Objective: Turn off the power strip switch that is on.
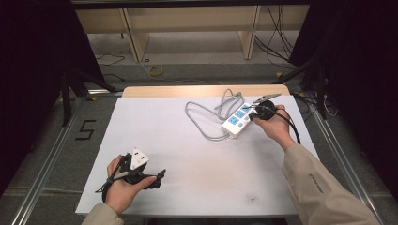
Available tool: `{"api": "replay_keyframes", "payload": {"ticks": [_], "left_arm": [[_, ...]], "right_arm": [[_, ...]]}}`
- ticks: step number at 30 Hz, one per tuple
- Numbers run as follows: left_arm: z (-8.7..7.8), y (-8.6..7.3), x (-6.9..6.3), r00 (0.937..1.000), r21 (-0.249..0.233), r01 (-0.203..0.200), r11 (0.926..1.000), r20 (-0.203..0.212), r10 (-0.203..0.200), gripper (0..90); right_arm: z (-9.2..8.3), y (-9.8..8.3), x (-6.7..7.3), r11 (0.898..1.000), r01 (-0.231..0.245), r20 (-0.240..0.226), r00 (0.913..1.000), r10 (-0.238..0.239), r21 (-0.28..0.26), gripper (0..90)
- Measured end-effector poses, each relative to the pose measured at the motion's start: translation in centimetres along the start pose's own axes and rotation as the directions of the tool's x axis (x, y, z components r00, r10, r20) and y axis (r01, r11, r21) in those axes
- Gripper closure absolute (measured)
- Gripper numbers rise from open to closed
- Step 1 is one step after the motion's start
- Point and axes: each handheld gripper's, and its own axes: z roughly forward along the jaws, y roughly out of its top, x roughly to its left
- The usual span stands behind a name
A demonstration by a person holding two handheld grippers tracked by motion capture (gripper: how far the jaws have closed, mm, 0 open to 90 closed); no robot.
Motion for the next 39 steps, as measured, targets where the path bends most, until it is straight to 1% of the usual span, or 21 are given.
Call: {"api": "replay_keyframes", "payload": {"ticks": [4, 5, 8, 12, 15, 22, 39], "left_arm": [[0.0, 0.0, 0.0, 1.0, -0.001, -0.002, 1.0, -0.002, 0.002, 1.9], [0.0, 0.0, 0.0, 1.0, -0.001, -0.001, 1.0, -0.001, 0.001, 1.9], [0.0, 0.0, 0.0, 1.0, 0.0, 0.0, 1.0, 0.0, 0.0, 1.9], [0.0, 0.0, 0.0, 1.0, -0.001, 0.0, 1.0, 0.001, 0.0, 1.9], [0.0, 0.0, 0.0, 1.0, 0.0, 0.0, 1.0, 0.001, 0.0, 1.9], [0.0, 0.0, 0.0, 1.0, 0.0, 0.002, 1.0, 0.003, -0.002, 1.9], [0.1, 0.0, 0.0, 1.0, 0.001, 0.0, 1.0, 0.005, 0.0, 2.0]], "right_arm": [[0.2, 0.2, -0.2, 1.0, 0.001, 0.005, 1.0, -0.001, 0.004, 90.0], [0.3, 0.2, -0.2, 1.0, -0.006, 0.004, 1.0, 0.006, 0.004, 90.0], [0.5, 0.5, -0.2, 1.0, 0.003, 0.006, 1.0, -0.003, 0.006, 90.0], [0.9, 0.7, -0.2, 1.0, 0.0, 0.005, 1.0, 0.0, 0.013, 90.0], [1.2, 0.8, -0.2, 1.0, 0.004, 0.006, 1.0, -0.004, 0.016, 90.0], [1.7, 0.8, -0.2, 1.0, -0.003, 0.007, 1.0, 0.003, 0.027, 90.0], [2.5, 1.5, -0.2, 0.998, 0.02, 0.004, 0.9998, -0.02, 0.056, 90.0]]}}
